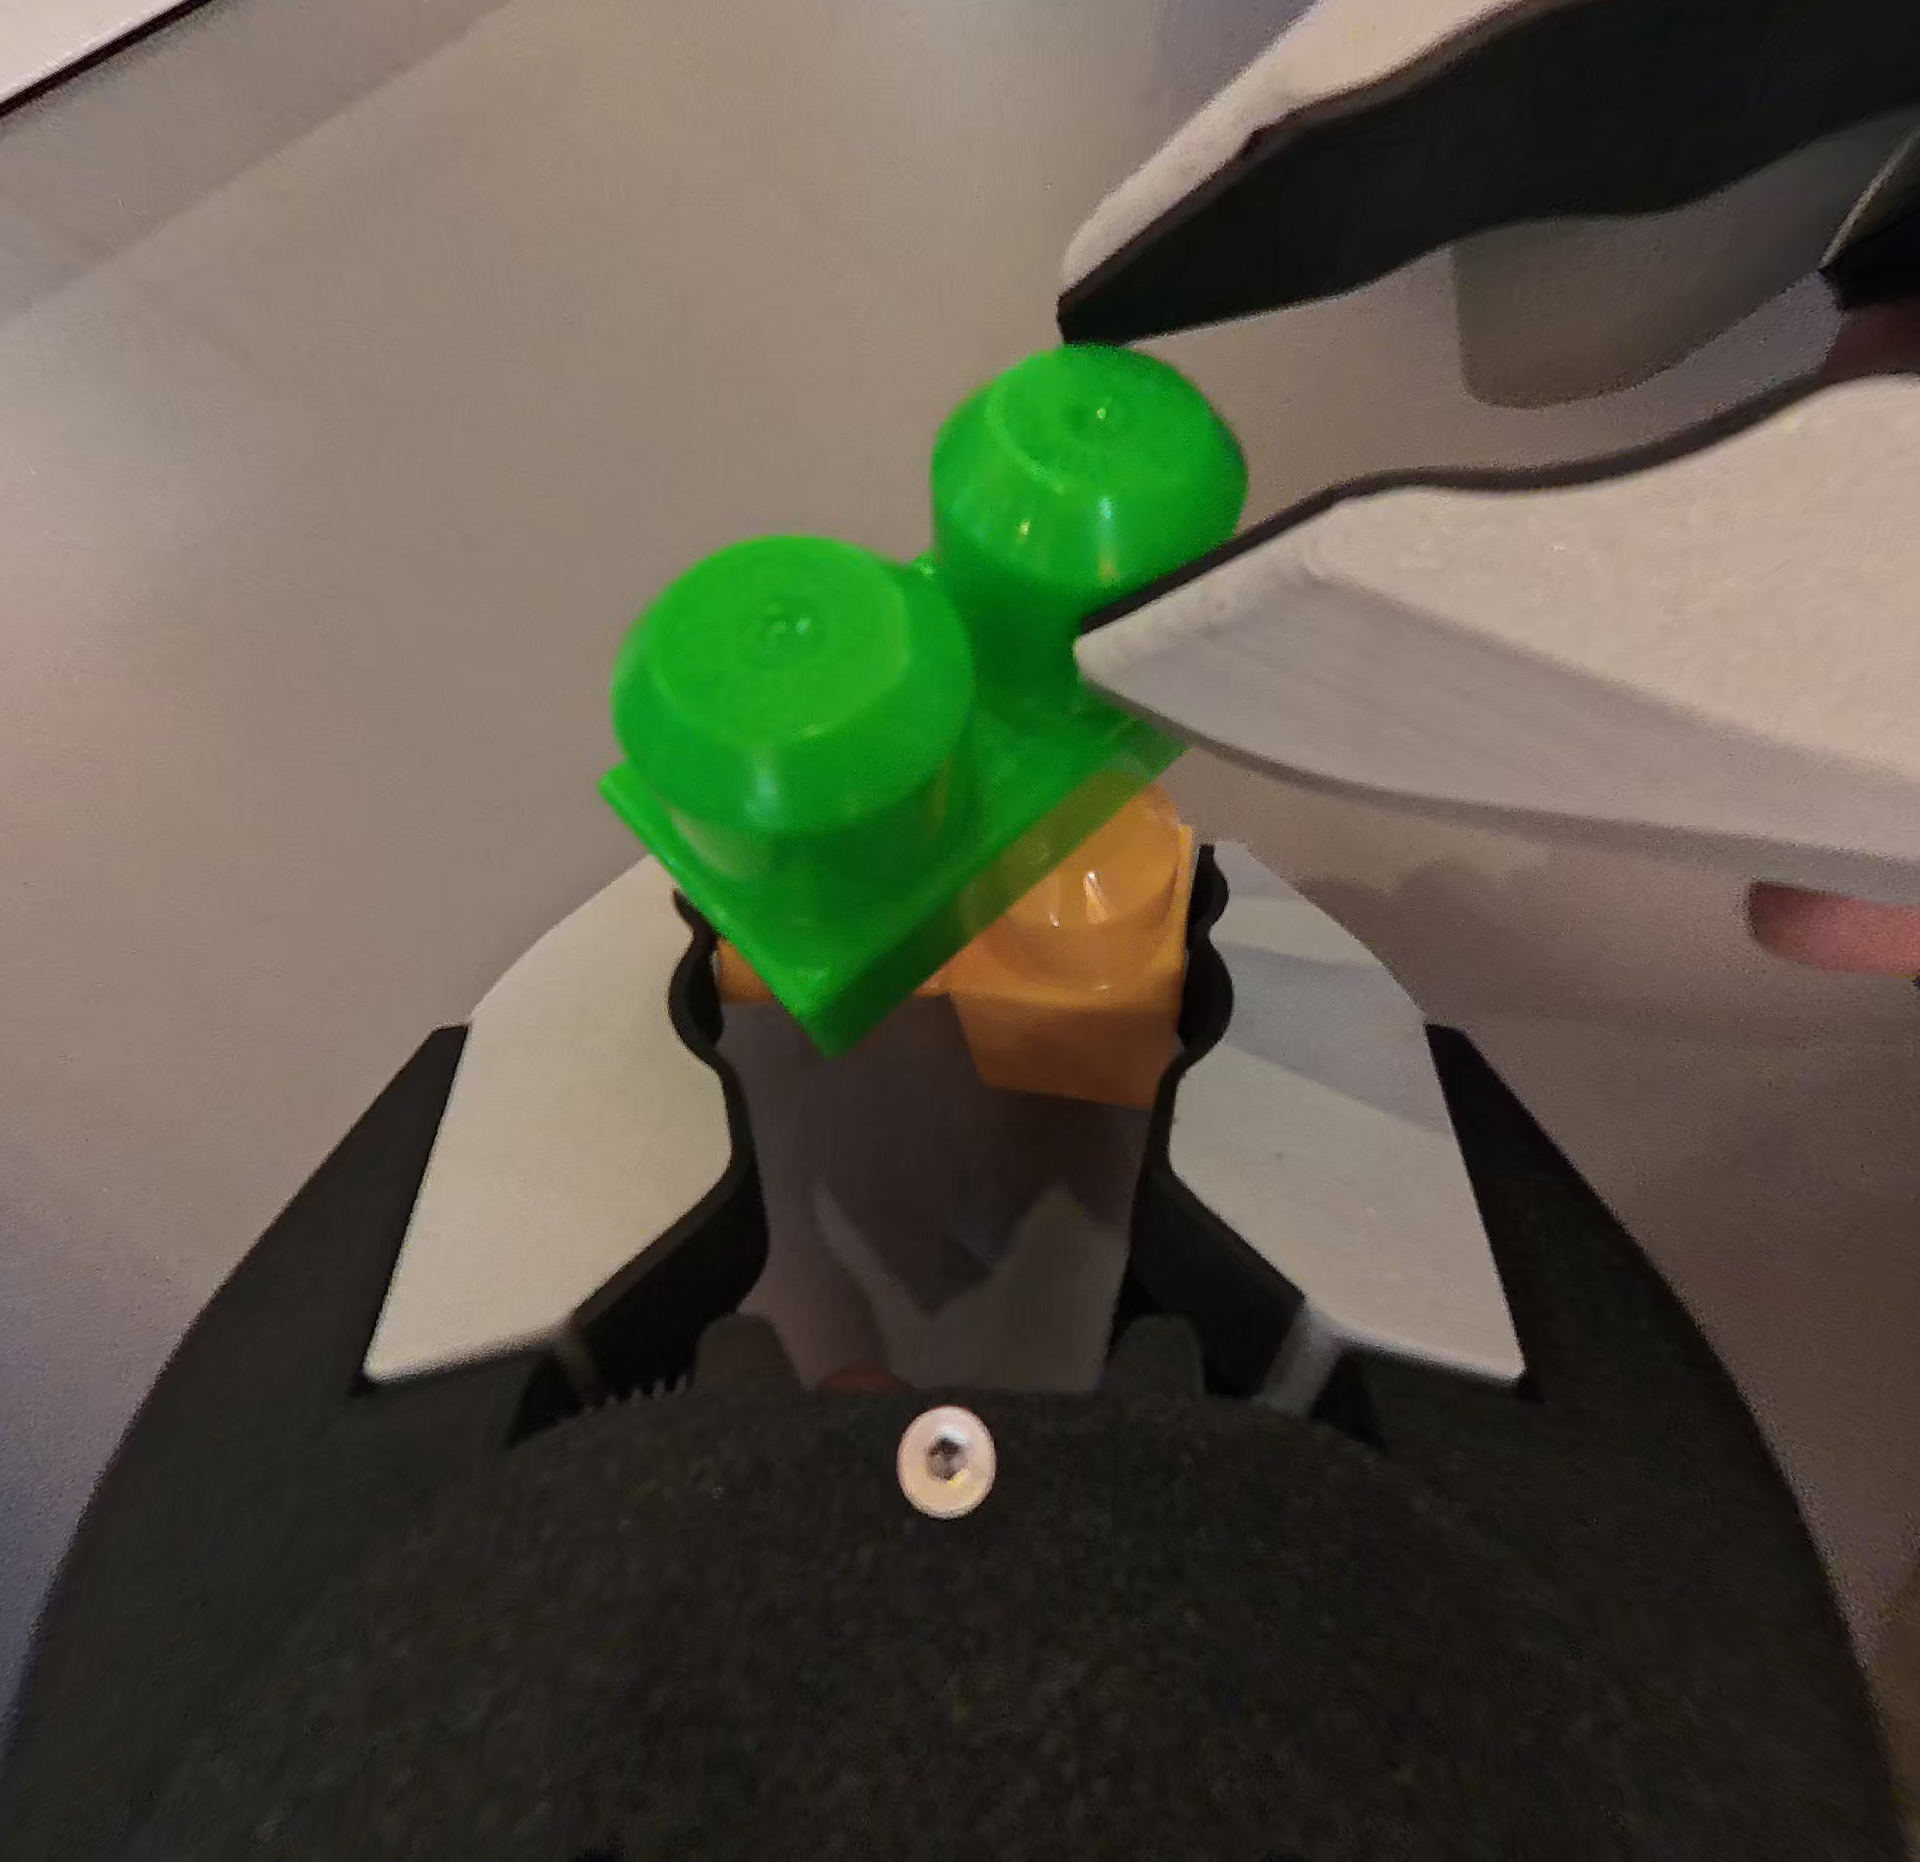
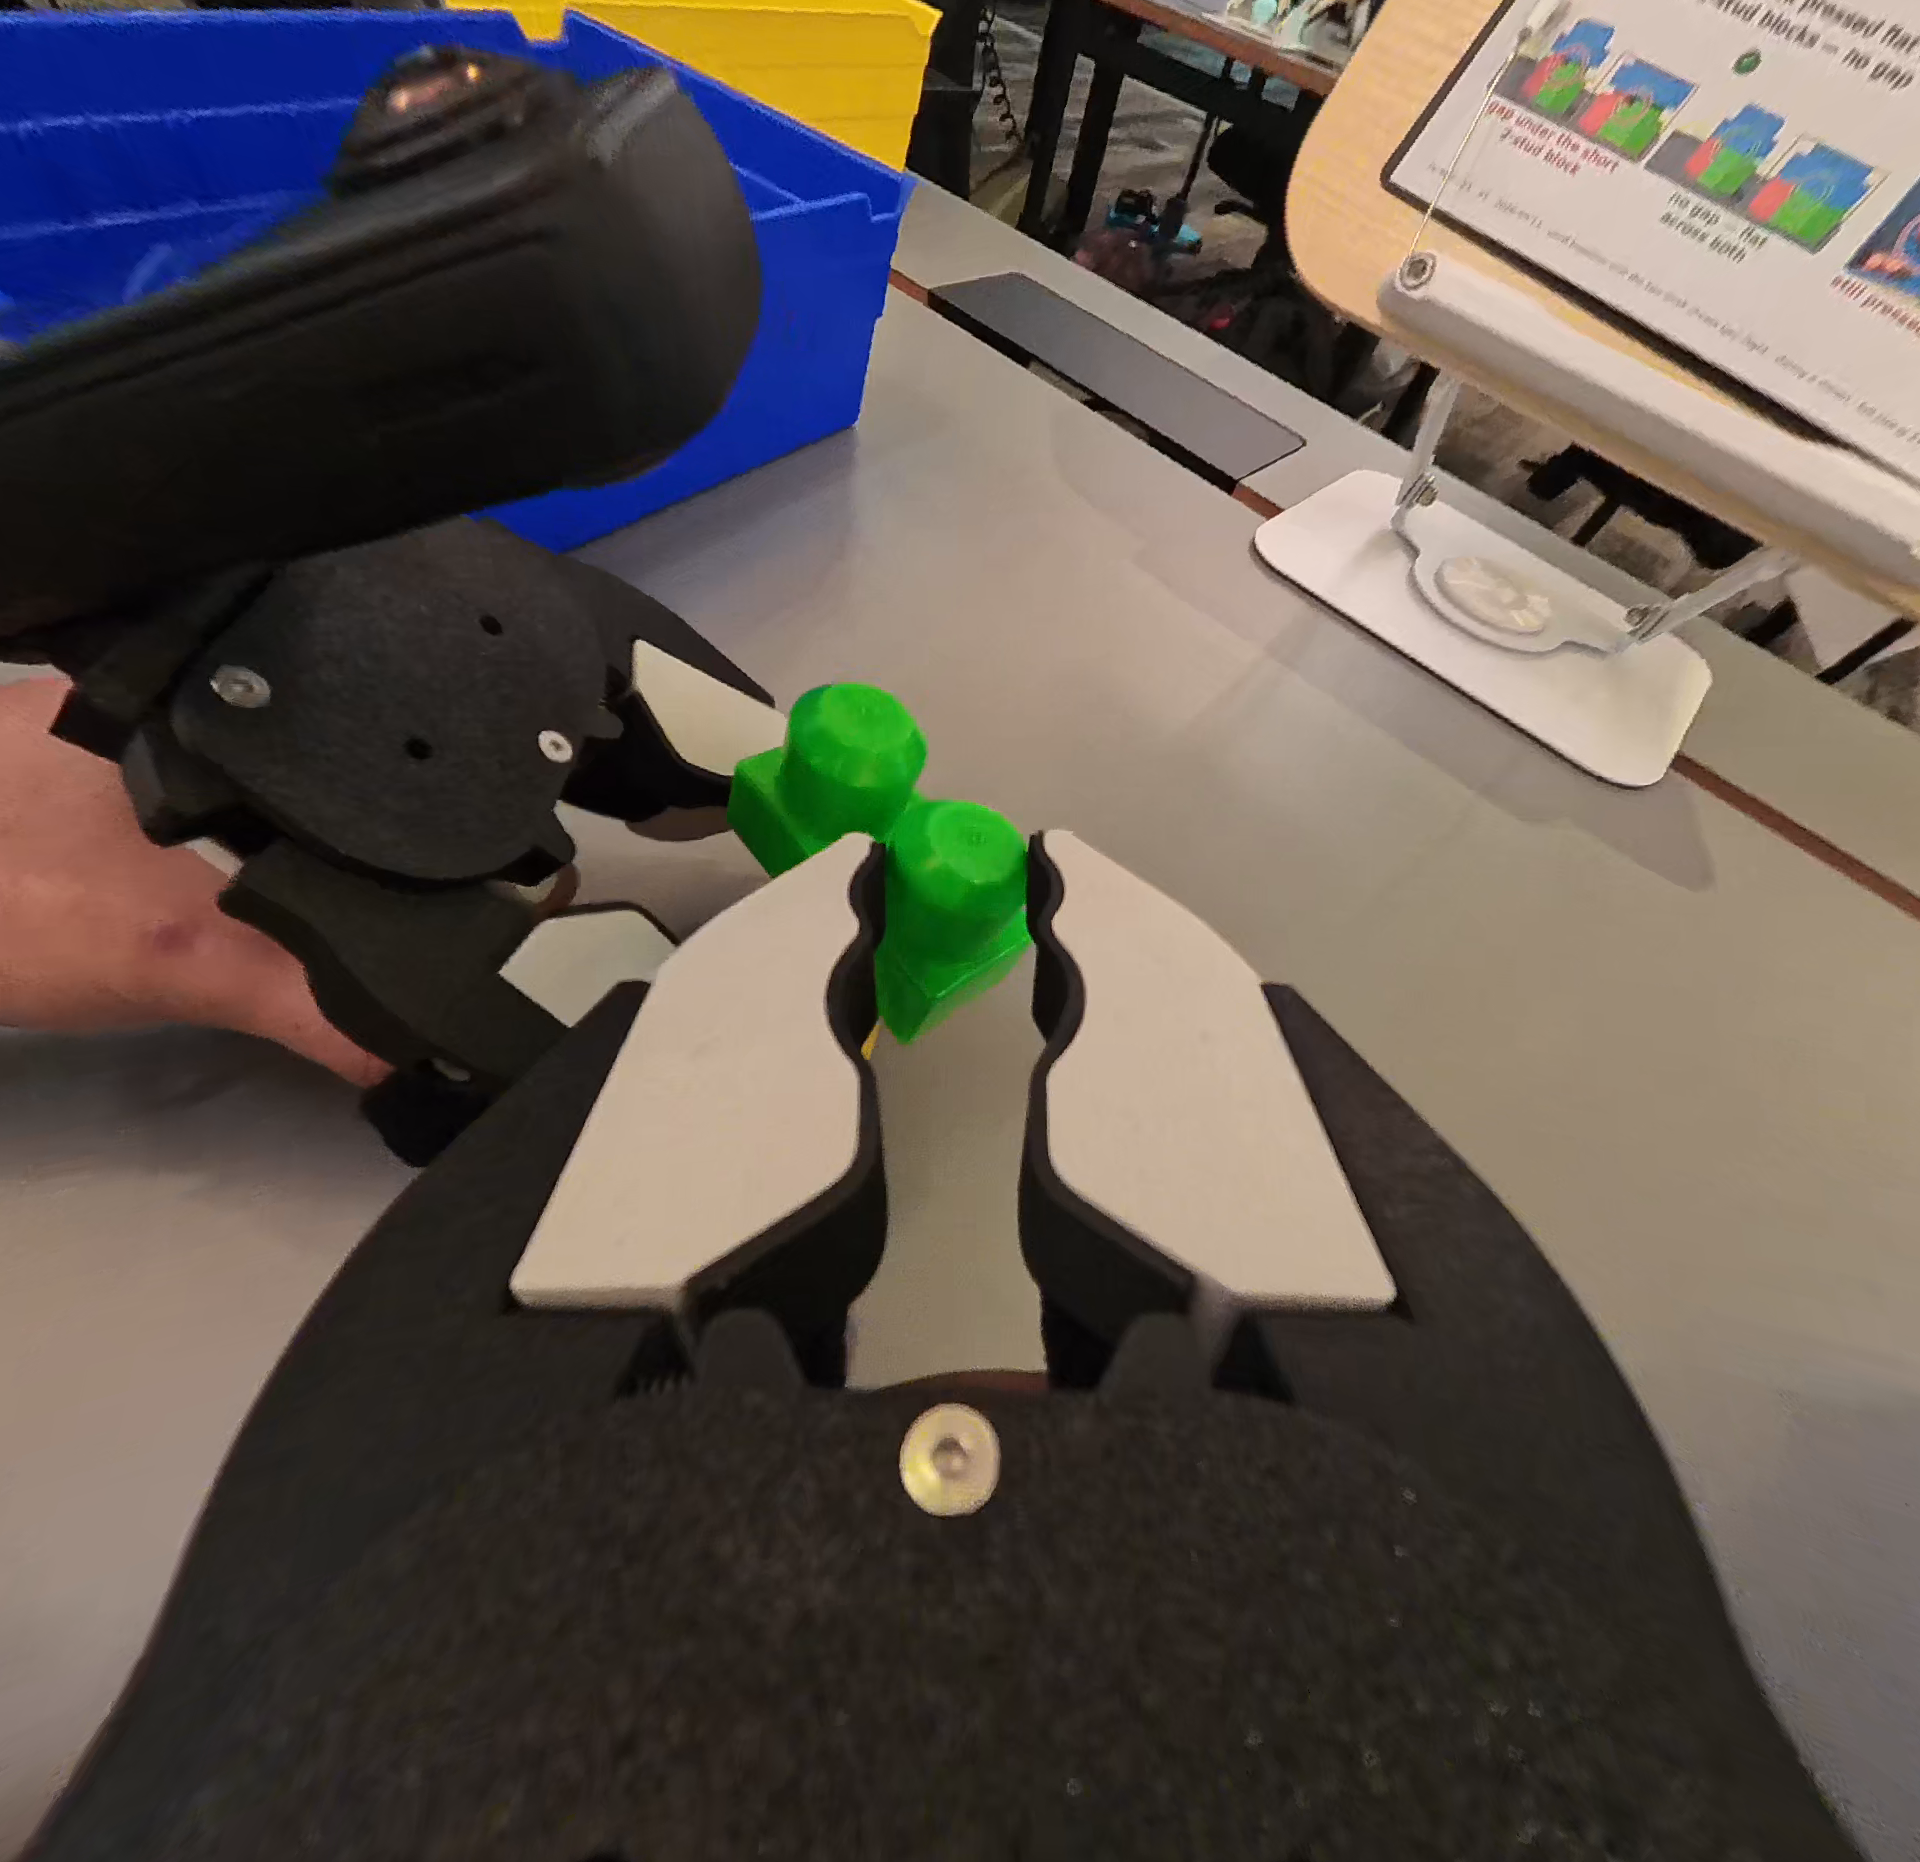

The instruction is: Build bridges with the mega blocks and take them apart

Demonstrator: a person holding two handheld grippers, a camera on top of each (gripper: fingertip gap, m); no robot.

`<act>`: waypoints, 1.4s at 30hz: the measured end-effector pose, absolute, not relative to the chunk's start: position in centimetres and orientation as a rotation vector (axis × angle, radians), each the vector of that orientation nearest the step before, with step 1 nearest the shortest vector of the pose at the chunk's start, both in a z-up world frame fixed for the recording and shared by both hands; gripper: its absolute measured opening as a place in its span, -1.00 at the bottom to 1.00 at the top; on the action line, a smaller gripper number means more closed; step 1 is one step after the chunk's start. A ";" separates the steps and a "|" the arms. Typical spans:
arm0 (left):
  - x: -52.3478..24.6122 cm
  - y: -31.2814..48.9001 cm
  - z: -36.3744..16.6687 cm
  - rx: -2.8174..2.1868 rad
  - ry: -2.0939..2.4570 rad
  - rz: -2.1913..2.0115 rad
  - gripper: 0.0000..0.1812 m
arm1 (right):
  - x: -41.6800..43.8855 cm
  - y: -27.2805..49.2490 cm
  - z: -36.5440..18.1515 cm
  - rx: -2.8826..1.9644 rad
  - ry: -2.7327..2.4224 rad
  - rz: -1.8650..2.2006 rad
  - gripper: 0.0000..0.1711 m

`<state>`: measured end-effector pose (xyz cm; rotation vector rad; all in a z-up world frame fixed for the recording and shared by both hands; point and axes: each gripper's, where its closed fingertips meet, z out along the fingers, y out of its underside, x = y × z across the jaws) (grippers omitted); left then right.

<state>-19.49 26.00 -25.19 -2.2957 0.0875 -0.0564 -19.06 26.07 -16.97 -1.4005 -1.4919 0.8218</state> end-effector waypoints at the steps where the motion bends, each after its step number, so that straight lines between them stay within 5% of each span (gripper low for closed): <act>1: -19.6 26.0 -25.3 -2.300 0.088 -0.039 -0.04 | -19.1 26.0 -17.0 -1.421 -1.490 0.851 -0.71; 17: -19.8 25.7 -26.0 -2.310 0.093 -0.026 -0.05 | -18.6 24.6 -17.8 -1.670 -1.531 1.379 -0.75; 27: -20.2 25.5 -23.7 -2.205 0.117 -0.023 -0.05 | -16.4 24.5 -16.0 -1.612 -1.455 1.436 -0.30; 42: -16.3 23.6 -20.9 -2.166 0.392 -0.018 -0.05 | -15.9 23.0 -15.6 -1.891 -1.353 2.280 -0.07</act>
